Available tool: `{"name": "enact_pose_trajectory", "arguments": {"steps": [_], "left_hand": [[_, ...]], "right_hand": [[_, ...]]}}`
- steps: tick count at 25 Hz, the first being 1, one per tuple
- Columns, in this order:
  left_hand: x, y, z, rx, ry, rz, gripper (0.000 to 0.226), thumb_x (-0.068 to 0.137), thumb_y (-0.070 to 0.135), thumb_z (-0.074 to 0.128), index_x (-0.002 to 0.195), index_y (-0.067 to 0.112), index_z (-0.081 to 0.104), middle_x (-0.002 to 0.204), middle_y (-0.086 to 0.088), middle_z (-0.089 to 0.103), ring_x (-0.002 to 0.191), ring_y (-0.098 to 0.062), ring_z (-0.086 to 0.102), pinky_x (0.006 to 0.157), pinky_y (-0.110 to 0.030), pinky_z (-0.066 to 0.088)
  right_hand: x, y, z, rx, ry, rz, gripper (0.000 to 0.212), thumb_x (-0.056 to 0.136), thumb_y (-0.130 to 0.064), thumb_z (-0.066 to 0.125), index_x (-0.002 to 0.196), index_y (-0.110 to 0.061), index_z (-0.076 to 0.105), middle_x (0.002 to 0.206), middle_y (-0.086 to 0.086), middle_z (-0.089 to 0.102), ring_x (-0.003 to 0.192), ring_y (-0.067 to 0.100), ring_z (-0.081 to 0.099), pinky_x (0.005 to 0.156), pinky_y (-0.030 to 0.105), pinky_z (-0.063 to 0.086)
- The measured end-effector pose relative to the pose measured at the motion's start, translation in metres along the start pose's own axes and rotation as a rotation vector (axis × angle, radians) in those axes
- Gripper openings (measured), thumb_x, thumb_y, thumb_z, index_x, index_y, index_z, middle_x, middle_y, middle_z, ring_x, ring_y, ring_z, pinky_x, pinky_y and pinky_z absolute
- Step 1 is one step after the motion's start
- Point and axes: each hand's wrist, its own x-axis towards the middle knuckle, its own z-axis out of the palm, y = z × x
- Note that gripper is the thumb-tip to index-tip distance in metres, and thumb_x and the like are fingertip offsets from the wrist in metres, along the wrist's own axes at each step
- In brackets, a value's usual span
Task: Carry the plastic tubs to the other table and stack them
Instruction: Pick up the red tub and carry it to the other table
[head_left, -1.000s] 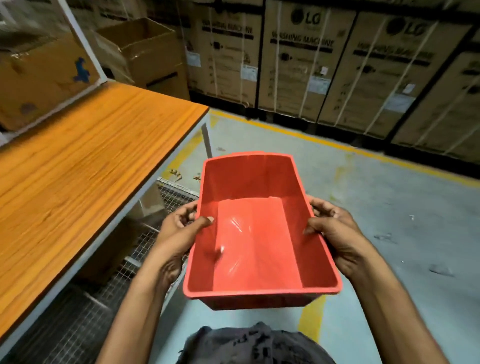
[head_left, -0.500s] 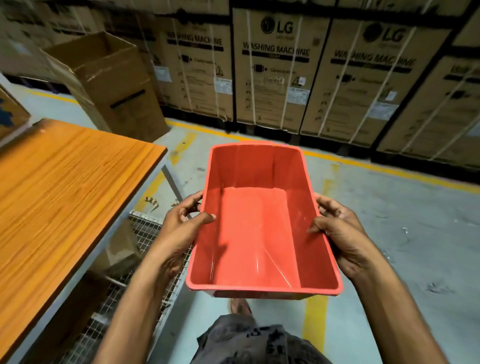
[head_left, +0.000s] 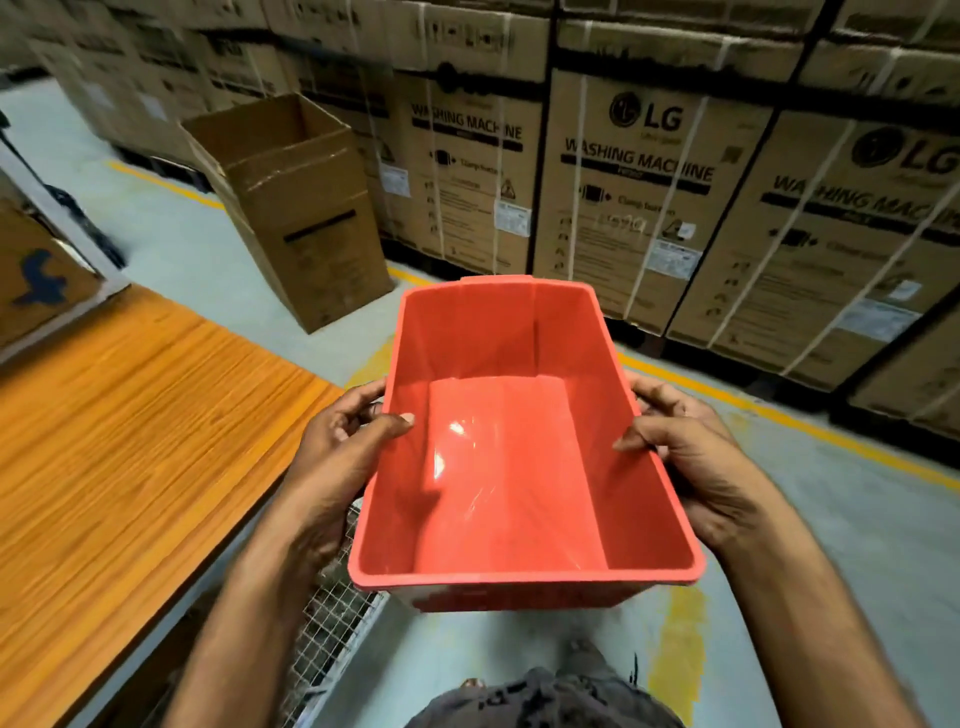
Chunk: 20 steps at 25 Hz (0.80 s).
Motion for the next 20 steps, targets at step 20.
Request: {"name": "enact_pose_trajectory", "arguments": {"steps": [20], "left_hand": [[0.017, 0.040, 0.038, -0.187, 0.709, 0.125, 0.035, 0.094, 0.001, 0.063, 0.126, 0.013, 0.069, 0.091, -0.007, 0.077, 0.074, -0.017, 0.071, 0.067, -0.025, 0.058]], "right_hand": [[0.182, -0.115, 0.091, -0.331, -0.718, 0.195, 0.054, 0.078, 0.019, 0.046, 0.114, -0.009, 0.075, 0.100, 0.020, 0.071, 0.073, 0.028, 0.067, 0.075, 0.037, 0.056]]}}
